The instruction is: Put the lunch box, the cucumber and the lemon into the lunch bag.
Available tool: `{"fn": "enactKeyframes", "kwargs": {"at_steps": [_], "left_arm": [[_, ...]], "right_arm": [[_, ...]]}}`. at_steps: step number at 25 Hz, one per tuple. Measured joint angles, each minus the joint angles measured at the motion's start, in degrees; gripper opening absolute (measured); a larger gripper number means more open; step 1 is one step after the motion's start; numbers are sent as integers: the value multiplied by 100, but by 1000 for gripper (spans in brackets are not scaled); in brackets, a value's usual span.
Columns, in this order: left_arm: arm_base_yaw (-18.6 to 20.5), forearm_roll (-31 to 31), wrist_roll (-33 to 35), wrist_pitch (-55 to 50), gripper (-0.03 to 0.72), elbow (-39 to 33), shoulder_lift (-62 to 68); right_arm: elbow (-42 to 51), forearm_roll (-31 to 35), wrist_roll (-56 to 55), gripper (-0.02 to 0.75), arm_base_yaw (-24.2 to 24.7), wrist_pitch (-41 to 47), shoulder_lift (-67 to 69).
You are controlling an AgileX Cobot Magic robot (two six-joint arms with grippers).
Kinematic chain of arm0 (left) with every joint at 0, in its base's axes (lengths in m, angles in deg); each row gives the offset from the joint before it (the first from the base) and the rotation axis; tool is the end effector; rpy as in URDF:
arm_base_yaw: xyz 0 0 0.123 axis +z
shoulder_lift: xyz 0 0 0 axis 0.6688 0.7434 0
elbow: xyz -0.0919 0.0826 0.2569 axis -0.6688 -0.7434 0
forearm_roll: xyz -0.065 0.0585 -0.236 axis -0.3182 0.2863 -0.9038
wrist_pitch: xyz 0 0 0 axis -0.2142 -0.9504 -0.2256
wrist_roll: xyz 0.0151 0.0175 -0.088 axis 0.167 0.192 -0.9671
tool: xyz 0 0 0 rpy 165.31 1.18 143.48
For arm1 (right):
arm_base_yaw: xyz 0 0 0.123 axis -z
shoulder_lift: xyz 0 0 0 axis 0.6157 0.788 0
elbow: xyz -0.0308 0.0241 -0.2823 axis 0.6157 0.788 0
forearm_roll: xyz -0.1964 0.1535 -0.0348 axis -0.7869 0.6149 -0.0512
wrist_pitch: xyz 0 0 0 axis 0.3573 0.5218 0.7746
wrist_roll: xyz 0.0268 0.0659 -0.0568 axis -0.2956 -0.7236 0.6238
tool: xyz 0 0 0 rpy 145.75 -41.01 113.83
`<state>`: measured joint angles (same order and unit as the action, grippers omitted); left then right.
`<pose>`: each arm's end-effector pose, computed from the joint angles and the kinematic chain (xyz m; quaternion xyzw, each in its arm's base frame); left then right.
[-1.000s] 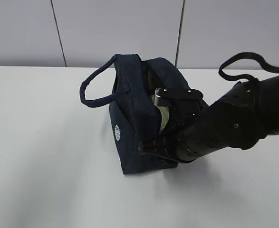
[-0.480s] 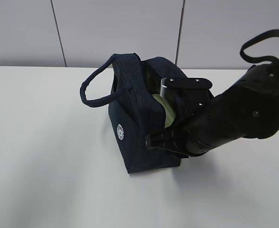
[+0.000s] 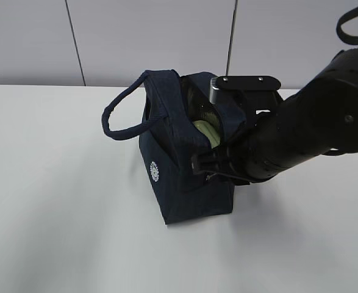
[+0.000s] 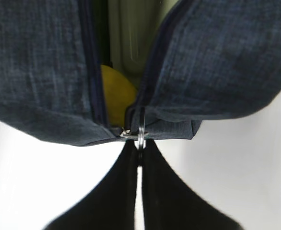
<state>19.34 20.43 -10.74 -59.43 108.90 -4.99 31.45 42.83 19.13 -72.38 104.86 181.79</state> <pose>0.1652 -0.0789 0.3364 0.2122 0.8457 -0.1293 0.4723 0.2693 0.1768 0.2185 -0.0843 0.9596 0.0999 0.2493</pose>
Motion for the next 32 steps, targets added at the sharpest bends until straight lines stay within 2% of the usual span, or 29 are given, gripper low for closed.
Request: {"fn": "enactKeyframes", "kwargs": {"at_steps": [32], "left_arm": [[0, 0, 0, -55, 81, 0, 0]], "right_arm": [[-1403, -72, 469, 0, 0, 898, -10]]}}
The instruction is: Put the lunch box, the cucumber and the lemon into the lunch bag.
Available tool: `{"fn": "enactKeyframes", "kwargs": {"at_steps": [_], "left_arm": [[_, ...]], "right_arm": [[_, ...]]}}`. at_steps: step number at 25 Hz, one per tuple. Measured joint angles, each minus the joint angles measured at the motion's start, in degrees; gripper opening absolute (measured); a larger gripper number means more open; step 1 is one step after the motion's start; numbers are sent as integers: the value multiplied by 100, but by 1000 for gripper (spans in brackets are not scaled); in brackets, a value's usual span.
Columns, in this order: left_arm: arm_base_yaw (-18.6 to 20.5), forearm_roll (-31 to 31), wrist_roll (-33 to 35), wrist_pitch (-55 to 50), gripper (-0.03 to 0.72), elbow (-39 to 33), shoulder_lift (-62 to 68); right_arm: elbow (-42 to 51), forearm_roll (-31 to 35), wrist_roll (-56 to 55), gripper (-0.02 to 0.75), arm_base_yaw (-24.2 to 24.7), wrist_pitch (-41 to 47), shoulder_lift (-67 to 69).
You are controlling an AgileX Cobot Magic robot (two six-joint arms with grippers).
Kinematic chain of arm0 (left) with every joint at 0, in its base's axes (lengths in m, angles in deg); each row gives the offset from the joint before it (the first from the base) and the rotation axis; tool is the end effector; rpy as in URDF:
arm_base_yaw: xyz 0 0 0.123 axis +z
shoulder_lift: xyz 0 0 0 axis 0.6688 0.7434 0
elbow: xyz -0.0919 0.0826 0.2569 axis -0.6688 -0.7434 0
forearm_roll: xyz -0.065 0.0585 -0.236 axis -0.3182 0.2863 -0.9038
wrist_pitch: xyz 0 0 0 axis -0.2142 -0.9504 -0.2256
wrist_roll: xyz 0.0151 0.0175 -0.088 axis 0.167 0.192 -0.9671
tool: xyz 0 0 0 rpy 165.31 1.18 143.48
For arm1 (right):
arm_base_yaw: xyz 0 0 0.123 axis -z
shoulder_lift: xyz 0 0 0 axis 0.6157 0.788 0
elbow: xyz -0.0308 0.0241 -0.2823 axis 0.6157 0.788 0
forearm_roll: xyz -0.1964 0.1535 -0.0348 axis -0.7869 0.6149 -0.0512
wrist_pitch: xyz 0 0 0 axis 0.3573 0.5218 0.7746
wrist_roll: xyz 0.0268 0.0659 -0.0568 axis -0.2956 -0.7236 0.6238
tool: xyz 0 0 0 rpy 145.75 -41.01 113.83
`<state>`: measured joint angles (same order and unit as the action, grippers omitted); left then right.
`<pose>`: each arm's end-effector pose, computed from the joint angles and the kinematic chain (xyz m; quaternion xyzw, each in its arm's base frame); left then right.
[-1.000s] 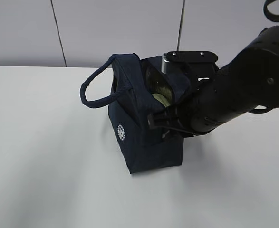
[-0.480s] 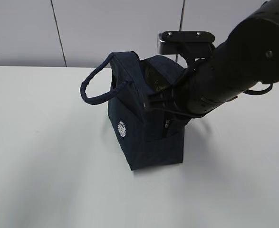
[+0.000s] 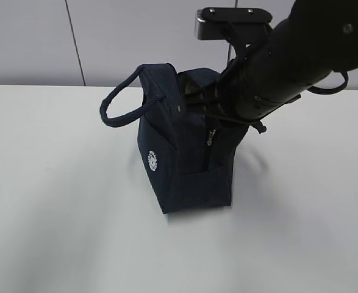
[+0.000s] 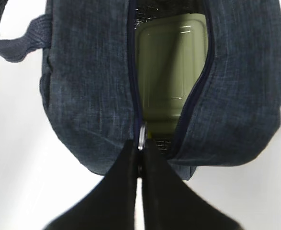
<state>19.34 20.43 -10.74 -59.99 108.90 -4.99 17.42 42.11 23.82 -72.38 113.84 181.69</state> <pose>0.1647 -0.0788 0.3356 0.2133 0.8478 -0.1291 0.4681 0.2918 0.1893 0.2821 -0.1152 0.9426 0.0987 0.2974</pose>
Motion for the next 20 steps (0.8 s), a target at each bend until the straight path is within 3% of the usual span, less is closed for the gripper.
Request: {"fn": "enactKeyframes", "kwargs": {"at_steps": [11, 20], "left_arm": [[0, -148, 0, -175, 83, 0, 495], [-98, -1196, 184, 416, 90, 0, 1220]], "right_arm": [[-374, -4, 213, 0, 0, 196, 0], [-408, 226, 531, 0, 0, 246, 0]]}}
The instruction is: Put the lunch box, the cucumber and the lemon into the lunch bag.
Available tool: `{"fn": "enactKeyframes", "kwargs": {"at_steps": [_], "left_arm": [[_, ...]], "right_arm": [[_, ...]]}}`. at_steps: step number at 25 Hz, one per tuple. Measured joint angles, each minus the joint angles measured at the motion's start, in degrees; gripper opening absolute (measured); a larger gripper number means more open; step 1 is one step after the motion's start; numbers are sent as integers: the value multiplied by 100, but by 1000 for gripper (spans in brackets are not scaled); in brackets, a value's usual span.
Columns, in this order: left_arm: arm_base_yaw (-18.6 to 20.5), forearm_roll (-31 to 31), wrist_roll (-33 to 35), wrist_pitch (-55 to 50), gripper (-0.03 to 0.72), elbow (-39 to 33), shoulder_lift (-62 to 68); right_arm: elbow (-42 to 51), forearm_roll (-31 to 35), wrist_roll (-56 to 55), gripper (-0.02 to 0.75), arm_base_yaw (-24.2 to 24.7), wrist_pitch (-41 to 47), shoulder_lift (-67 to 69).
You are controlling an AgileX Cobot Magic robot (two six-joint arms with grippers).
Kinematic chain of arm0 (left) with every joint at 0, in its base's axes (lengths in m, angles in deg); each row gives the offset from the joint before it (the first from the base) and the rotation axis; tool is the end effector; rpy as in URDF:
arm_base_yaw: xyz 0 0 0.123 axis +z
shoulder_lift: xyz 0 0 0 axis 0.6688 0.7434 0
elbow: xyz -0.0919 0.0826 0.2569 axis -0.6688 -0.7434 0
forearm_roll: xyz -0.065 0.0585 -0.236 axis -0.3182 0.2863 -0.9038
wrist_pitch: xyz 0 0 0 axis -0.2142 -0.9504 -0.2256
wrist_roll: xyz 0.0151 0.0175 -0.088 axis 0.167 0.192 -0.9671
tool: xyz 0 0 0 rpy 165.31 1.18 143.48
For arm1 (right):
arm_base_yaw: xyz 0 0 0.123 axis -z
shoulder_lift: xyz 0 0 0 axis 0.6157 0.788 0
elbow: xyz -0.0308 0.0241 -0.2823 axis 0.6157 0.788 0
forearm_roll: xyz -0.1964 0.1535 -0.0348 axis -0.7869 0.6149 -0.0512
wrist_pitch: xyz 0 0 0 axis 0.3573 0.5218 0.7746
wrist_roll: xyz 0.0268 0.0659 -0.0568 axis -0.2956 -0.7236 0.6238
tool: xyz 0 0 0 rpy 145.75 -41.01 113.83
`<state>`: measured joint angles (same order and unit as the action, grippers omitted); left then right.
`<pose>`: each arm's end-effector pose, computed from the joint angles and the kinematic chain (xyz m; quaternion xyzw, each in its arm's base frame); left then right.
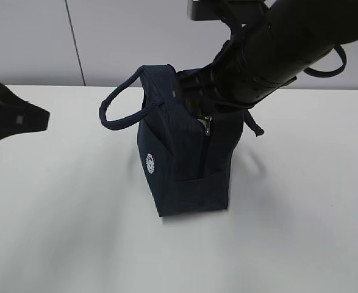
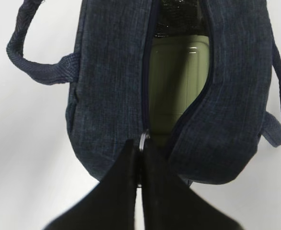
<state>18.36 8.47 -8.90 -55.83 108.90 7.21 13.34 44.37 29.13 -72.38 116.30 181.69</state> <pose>0.2026 -0.1065 0.2995 0.1679 0.8828 -0.1925 0.3942 0.2947 0.1936 0.3010 -0.1447 0.9348 0.1041 0.3072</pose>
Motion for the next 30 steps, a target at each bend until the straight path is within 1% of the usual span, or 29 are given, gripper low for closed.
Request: {"fn": "enactKeyframes", "kwargs": {"at_steps": [2, 4, 6, 8, 10, 13, 15, 18, 22, 26, 30], "left_arm": [[-163, -337, 198, 166, 92, 0, 209], [-433, -736, 456, 381, 94, 0, 451], [-719, -1017, 604, 673, 103, 0, 670], [-1010, -1171, 667, 971, 127, 0, 902], [-1232, -1279, 694, 1301, 173, 0, 1102], [-1490, -1389, 703, 1795, 284, 0, 1363], [-1622, -1425, 707, 2052, 352, 0, 1520], [-1794, -1463, 707, 2409, 397, 0, 1726], [-2029, -1450, 717, 2868, 410, 0, 2042], [-2231, -1154, 717, 3261, 414, 0, 2339], [-2309, -789, 717, 3588, 414, 0, 2614]], "right_arm": [[0, 89, 88, 0, 0, 0, 0], [0, 139, 127, 0, 0, -10, 0], [0, 160, 161, 0, 0, -22, 0], [0, 159, 184, 0, 0, -22, 0], [0, 159, 196, 0, 0, -22, 0], [0, 159, 209, 0, 0, -22, 0], [0, 159, 209, 0, 0, -22, 0], [0, 159, 211, 0, 0, -22, 0], [0, 159, 221, 0, 0, -22, 0], [0, 159, 221, 0, 0, -49, 0], [-34, 159, 221, 0, 0, -131, 0]]}}
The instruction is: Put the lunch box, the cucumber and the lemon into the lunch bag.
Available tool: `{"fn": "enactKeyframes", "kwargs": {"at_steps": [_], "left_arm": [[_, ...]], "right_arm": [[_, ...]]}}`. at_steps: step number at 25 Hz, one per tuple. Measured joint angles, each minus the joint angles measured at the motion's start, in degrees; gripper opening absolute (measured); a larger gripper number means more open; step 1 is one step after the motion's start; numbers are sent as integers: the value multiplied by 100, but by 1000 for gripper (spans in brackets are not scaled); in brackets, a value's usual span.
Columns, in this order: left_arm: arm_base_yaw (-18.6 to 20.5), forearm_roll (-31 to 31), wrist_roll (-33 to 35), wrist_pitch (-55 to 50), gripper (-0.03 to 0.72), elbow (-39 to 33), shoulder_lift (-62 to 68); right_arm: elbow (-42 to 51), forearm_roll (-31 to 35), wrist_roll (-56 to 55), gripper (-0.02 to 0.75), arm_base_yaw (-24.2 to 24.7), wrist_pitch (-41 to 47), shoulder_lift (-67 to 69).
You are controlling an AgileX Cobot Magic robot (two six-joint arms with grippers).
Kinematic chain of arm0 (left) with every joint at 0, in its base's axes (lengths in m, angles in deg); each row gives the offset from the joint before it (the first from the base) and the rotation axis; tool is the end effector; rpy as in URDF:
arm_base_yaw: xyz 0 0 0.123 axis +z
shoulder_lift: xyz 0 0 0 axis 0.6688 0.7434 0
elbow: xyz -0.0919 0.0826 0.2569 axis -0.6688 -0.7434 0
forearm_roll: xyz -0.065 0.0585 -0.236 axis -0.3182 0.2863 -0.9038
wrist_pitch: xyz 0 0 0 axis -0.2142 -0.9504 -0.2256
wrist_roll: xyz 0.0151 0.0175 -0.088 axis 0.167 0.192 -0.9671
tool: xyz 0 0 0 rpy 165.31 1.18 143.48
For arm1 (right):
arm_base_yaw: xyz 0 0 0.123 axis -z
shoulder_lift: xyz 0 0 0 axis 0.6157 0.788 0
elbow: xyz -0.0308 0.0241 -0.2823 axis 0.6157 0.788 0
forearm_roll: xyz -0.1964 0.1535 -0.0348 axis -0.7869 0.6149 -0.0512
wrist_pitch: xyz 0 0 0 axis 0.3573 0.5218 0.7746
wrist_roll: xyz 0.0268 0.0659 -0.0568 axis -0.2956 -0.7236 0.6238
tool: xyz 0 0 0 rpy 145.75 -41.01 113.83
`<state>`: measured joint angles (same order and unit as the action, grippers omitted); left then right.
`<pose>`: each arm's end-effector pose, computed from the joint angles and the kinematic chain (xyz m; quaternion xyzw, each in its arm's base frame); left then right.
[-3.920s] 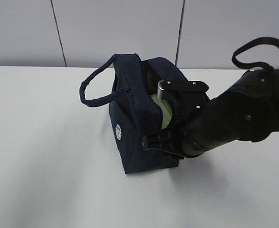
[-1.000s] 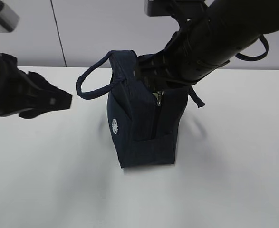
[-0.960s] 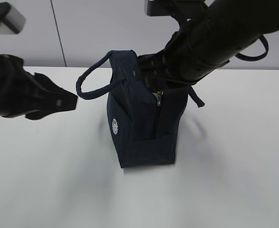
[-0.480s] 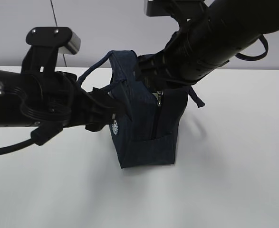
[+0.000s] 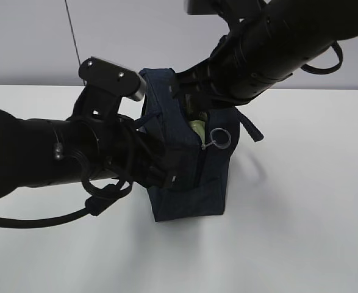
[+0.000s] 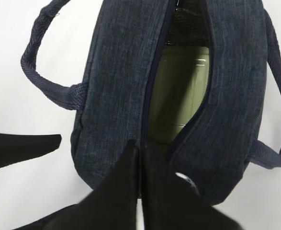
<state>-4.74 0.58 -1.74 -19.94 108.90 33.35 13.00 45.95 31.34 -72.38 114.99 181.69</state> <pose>0.2257 -0.2291 0.2136 0.2585 0.8357 -0.1978 0.4423 0.2956 0.1963 0.3040 -0.1555 0.9288 0.1150 0.3162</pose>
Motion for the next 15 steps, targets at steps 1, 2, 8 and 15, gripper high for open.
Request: {"fn": "enactKeyframes", "kwargs": {"at_steps": [1, 2, 8, 15], "left_arm": [[-9, 69, 0, 52, 414, 0, 39], [-13, 92, 0, 106, 414, 0, 84], [-13, 126, 0, 106, 414, 0, 183], [-13, 142, 0, 98, 414, 0, 224]], "right_arm": [[0, 0, 0, 0, 0, -12, 0], [0, 0, 0, 0, 0, -12, 0], [0, -35, 49, 0, 0, 1, 0], [-9, -456, 82, 0, 0, 538, 0]]}}
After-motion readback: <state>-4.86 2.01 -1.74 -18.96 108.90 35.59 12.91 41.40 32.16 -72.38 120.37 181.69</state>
